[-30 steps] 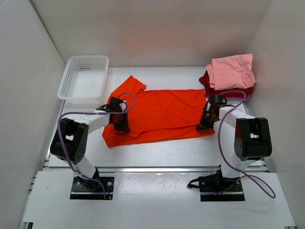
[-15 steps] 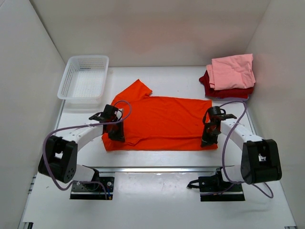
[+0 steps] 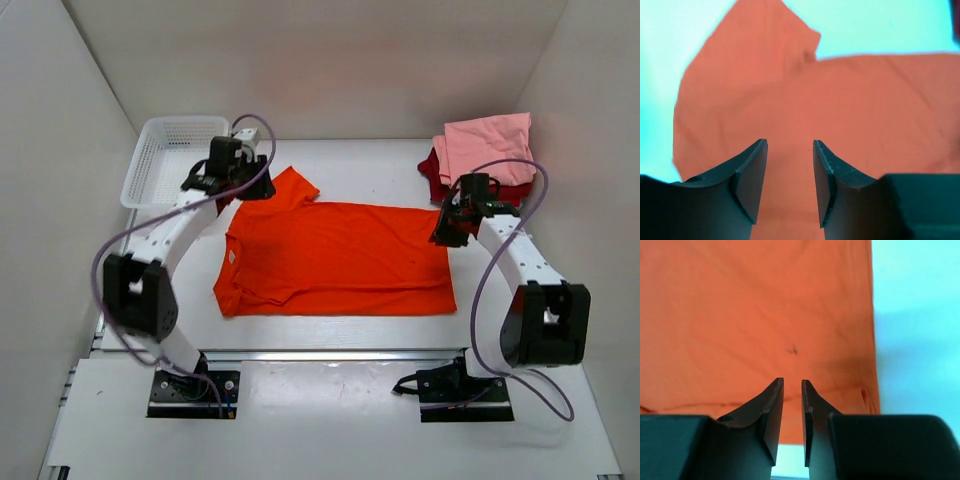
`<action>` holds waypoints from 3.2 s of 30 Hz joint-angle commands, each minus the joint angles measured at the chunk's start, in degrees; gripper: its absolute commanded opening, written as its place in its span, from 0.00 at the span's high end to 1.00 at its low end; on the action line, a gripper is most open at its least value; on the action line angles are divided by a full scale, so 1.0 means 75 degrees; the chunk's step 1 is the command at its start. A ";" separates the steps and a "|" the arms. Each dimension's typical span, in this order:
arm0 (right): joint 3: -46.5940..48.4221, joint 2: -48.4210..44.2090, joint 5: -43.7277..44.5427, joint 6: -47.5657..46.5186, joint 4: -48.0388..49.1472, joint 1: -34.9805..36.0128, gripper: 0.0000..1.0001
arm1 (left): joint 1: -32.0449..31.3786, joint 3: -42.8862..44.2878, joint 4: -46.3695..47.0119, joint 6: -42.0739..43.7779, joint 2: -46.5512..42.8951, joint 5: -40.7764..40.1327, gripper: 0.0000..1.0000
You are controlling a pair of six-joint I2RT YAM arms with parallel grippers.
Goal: Fold and stack the t-shirts
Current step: Fold the flattened tshirt in 1/3 of the way, then grap the side of the flattened tshirt furthest away from the robot with both arms
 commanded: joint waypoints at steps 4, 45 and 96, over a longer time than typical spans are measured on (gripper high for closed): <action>0.0732 0.0837 -0.0211 -0.0122 0.0543 0.0286 0.80 | 0.0154 0.3287 0.0056 0.0673 0.3062 -0.0490 0.46; 0.3202 0.4421 0.0842 0.0453 0.1681 -0.0909 0.49 | 0.0424 0.6601 -0.2713 0.1272 0.6959 0.0260 1.00; 0.3443 0.3956 0.1418 -0.0485 0.0542 -0.0323 1.00 | 0.0483 0.4201 -0.2303 0.1155 0.4327 0.0295 1.00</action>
